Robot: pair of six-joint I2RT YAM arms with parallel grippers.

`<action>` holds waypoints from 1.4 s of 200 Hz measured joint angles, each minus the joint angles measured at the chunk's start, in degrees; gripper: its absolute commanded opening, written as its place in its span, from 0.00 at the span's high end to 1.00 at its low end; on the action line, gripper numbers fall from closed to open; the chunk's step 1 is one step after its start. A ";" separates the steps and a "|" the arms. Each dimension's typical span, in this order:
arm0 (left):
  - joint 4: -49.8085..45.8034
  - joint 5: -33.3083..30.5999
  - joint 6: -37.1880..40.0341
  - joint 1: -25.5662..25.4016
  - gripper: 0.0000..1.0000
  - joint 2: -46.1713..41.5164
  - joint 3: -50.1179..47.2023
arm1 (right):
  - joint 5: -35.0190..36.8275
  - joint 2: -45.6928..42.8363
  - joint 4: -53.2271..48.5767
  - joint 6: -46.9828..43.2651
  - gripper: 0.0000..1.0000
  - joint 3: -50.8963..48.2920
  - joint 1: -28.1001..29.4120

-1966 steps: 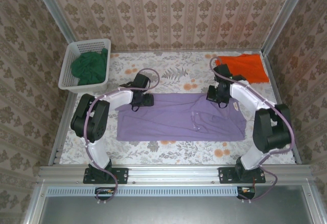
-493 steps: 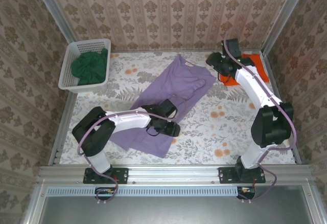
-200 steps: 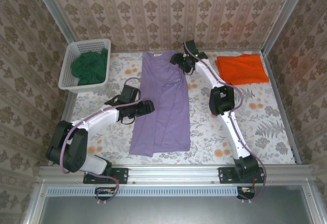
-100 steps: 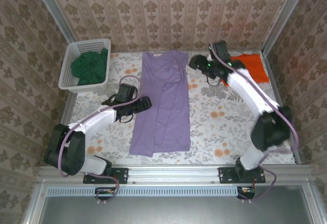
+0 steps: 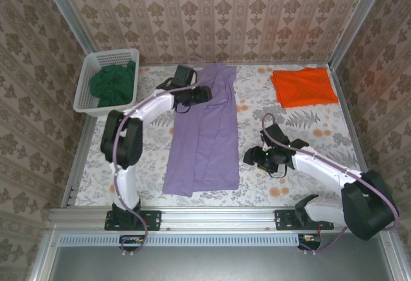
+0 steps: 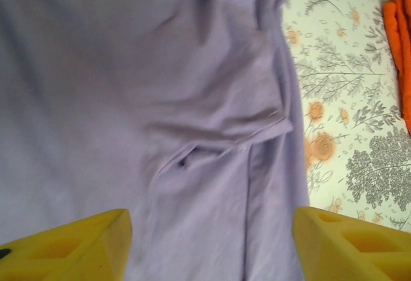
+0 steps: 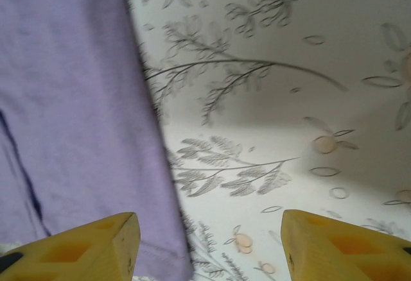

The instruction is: Fold and stack the t-shirts

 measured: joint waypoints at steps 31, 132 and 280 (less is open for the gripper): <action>-4.09 3.72 4.48 -0.59 0.36 13.03 15.17 | -1.03 1.60 2.49 1.27 0.37 -0.22 2.73; -16.72 7.87 7.58 1.55 0.37 33.00 42.12 | -2.16 13.53 4.94 1.88 0.48 3.74 11.74; -20.28 5.90 3.39 5.75 0.36 37.66 51.54 | 0.90 14.58 4.66 1.64 0.99 3.32 14.69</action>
